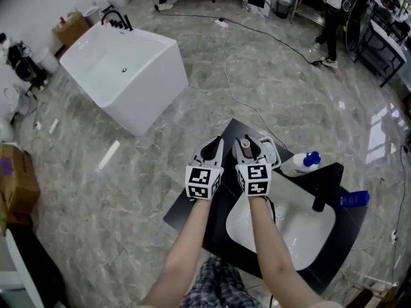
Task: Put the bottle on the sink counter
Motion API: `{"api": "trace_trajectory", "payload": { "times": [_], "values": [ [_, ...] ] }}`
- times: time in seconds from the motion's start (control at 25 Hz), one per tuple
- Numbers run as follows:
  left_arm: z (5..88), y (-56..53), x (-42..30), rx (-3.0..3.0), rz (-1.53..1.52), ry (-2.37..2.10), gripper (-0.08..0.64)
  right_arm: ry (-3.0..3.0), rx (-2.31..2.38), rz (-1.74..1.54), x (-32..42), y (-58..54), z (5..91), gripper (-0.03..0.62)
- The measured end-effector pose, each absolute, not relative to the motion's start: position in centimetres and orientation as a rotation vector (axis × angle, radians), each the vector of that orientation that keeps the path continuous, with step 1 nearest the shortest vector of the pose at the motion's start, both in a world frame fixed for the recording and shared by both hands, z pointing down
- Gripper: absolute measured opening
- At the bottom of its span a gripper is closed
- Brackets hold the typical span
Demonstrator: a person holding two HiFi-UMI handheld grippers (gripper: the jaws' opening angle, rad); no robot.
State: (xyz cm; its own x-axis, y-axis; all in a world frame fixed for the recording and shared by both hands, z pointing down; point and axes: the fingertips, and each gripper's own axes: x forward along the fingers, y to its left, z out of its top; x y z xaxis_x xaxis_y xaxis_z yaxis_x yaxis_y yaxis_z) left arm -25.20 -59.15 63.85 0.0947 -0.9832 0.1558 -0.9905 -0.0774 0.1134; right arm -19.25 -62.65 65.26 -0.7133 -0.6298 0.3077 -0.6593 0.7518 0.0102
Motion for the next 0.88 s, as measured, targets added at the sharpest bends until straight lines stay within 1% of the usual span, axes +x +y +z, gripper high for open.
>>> {"api": "trace_trajectory", "payload": {
  "times": [0.08,0.12,0.2,0.24,0.28,0.36,0.56,0.8,0.84,0.88],
  "values": [
    [63.9,-59.0,-25.4,2.168,0.059,-1.996,0.031,-2.657,1.005,0.144,-19.3,-62.7,65.2,0.143],
    [63.9,-58.9,-25.4,2.165,0.06,-1.997,0.031,-2.662,1.01,0.143,-19.2,-62.7,65.0,0.156],
    [63.9,-58.7,-25.4,2.163,0.064,-2.001,0.031,-2.693,1.036,0.143,-19.0,-62.6,64.1,0.271],
    [63.9,-58.5,-25.4,2.163,0.065,-2.003,0.031,-2.71,1.061,0.148,-18.7,-62.6,63.5,0.316],
    [63.8,-58.5,-25.5,2.162,0.065,-2.006,0.031,-2.723,1.09,0.16,-18.3,-62.7,62.9,0.344],
    [63.6,-58.2,-25.6,2.156,0.06,-2.015,0.031,-2.734,1.129,0.19,-17.5,-62.8,62.2,0.375],
    [63.2,-57.9,-25.9,2.147,0.056,-2.028,0.031,-2.741,1.113,0.201,-17.3,-62.3,62.1,0.391],
    [62.4,-57.0,-25.8,2.136,0.061,-2.041,0.031,-2.747,1.104,0.208,-16.6,-61.2,60.9,0.389],
    [61.9,-56.9,-25.8,2.137,0.056,-2.045,0.031,-2.754,1.101,0.206,-16.3,-60.8,60.3,0.379],
    [61.4,-56.6,-25.6,2.142,0.052,-2.047,0.031,-2.761,1.098,0.202,-15.9,-60.4,59.7,0.354]
  ]
}}
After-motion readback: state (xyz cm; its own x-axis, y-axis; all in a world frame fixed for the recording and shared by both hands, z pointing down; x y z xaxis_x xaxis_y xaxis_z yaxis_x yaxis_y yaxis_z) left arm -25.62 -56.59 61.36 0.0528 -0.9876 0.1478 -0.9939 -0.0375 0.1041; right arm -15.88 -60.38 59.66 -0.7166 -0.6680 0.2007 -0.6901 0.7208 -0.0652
